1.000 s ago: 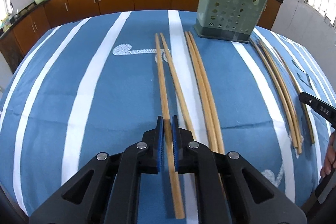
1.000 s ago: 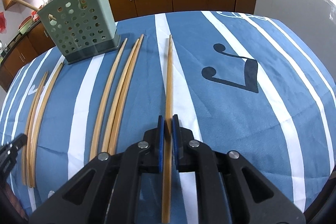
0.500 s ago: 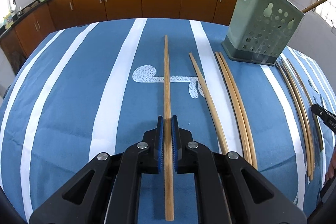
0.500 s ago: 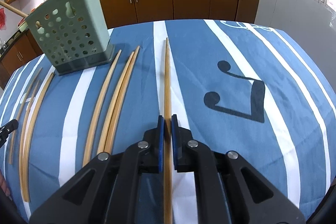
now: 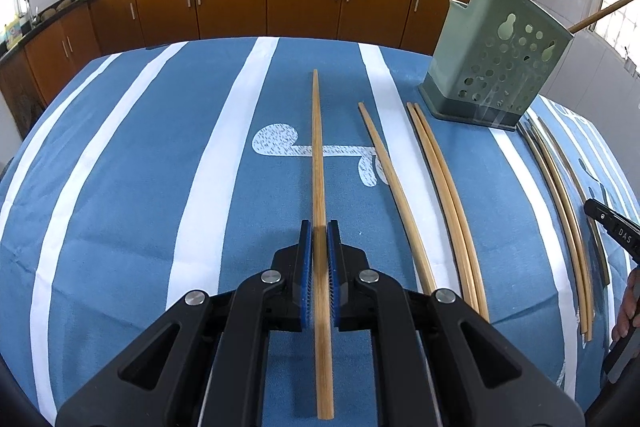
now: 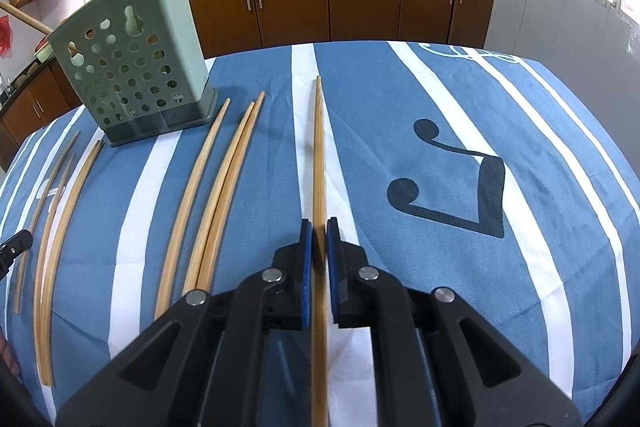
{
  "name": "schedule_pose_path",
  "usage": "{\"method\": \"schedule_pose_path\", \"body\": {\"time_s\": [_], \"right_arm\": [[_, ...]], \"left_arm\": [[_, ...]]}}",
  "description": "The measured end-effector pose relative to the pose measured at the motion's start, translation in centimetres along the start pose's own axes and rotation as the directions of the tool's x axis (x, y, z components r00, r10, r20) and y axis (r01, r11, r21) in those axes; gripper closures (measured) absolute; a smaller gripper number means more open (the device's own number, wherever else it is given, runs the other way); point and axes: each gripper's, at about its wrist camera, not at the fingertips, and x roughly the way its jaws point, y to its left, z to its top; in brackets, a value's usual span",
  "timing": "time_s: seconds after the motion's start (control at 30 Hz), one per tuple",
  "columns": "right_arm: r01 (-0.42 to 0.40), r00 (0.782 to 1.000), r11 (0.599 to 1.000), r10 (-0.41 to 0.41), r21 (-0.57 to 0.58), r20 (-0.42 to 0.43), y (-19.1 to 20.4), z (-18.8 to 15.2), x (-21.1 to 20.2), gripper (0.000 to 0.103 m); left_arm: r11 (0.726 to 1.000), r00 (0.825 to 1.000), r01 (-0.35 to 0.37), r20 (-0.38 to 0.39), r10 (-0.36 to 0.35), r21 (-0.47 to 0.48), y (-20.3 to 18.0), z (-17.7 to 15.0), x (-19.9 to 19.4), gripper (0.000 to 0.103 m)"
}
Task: Organize utensils
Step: 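Close the left tool on a chopstick while the right tool grasps another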
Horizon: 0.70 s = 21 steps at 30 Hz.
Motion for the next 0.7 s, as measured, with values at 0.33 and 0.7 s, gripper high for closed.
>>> {"method": "schedule_pose_path", "body": {"time_s": [0.33, 0.7], "right_arm": [[-0.009, 1.0, 1.0, 0.009, 0.007, 0.001, 0.0, -0.1, -0.1, 0.094], [-0.012, 1.0, 1.0, 0.012, -0.025, -0.003, 0.1, -1.8, -1.5, 0.094]], "left_arm": [[1.0, 1.0, -0.008, 0.0, 0.008, 0.009, -0.1, 0.0, 0.0, 0.094], [0.999, 1.0, -0.01, -0.004, 0.01, 0.039, -0.6, -1.8, -1.4, 0.094]]}}
